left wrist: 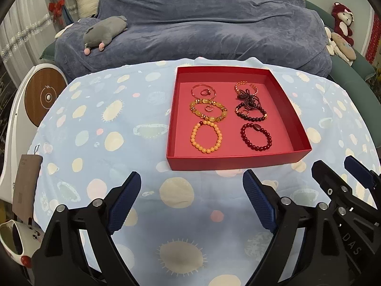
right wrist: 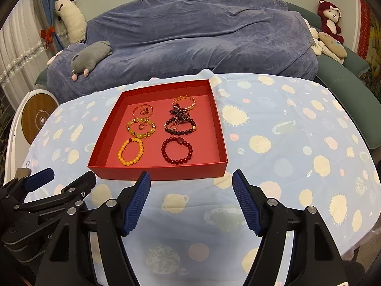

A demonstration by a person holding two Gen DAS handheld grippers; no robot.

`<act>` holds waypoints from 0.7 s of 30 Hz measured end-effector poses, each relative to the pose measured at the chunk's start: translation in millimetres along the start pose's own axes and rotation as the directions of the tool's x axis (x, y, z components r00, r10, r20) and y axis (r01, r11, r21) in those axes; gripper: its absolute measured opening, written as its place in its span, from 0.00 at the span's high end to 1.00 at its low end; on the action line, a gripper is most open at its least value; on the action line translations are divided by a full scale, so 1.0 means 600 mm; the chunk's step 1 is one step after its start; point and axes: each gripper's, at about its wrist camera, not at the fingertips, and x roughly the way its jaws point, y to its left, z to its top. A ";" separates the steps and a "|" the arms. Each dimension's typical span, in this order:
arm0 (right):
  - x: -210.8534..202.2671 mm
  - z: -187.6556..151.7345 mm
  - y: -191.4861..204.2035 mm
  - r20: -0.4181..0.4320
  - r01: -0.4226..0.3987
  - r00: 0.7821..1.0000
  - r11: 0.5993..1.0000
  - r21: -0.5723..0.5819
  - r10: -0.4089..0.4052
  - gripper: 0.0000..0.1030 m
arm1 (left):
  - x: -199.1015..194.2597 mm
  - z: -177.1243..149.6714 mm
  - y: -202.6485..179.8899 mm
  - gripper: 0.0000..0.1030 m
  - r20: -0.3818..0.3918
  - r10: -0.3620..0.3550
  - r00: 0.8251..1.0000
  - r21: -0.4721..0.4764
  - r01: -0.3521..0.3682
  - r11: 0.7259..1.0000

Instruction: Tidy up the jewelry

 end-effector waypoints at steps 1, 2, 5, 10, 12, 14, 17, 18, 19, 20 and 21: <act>-0.002 -0.003 -0.002 0.000 -0.001 1.000 1.000 0.006 0.001 0.28 | -0.002 -0.003 0.002 0.15 0.002 0.003 1.000 -0.005 -0.003 1.000; -0.003 -0.004 -0.003 -0.002 0.000 1.000 1.000 0.011 0.000 0.27 | -0.003 -0.005 0.004 0.14 0.004 0.006 1.000 -0.009 -0.006 1.000; -0.005 -0.012 -0.005 -0.007 -0.001 1.000 1.000 0.014 0.001 0.24 | -0.006 -0.012 0.006 0.13 0.002 0.006 1.000 -0.009 -0.006 1.000; -0.011 -0.021 -0.007 0.000 0.008 1.000 1.000 0.015 -0.008 0.18 | -0.007 -0.023 0.010 0.10 -0.001 0.007 1.000 -0.018 -0.007 1.000; -0.012 -0.026 -0.008 -0.004 0.012 1.000 1.000 0.015 -0.012 0.17 | -0.008 -0.028 0.011 0.10 -0.002 0.009 1.000 -0.020 -0.009 1.000; -0.014 -0.030 -0.009 -0.005 0.010 1.000 1.000 0.020 -0.010 0.16 | -0.007 -0.032 0.010 0.09 -0.004 0.009 1.000 -0.020 -0.010 1.000; -0.016 -0.034 -0.012 -0.003 0.014 1.000 0.999 0.030 -0.014 0.06 | -0.006 -0.035 0.011 0.09 -0.007 0.019 1.000 -0.021 -0.019 1.000; -0.017 -0.035 -0.013 -0.002 0.013 1.000 0.999 0.032 -0.013 0.06 | -0.006 -0.036 0.012 0.09 -0.008 0.015 1.000 -0.020 -0.015 1.000; -0.017 -0.035 -0.013 -0.001 0.015 1.000 0.999 0.033 -0.015 0.06 | -0.006 -0.036 0.012 0.09 -0.009 0.017 1.000 -0.017 -0.017 1.000; -0.018 -0.035 -0.013 0.000 0.019 1.000 0.999 0.032 -0.019 0.06 | -0.007 -0.037 0.012 0.09 -0.006 0.020 1.000 -0.014 -0.020 1.000; -0.018 -0.035 -0.014 0.002 0.018 1.000 0.999 0.034 -0.018 0.06 | -0.007 -0.038 0.011 0.09 -0.004 0.022 1.000 -0.009 -0.022 1.000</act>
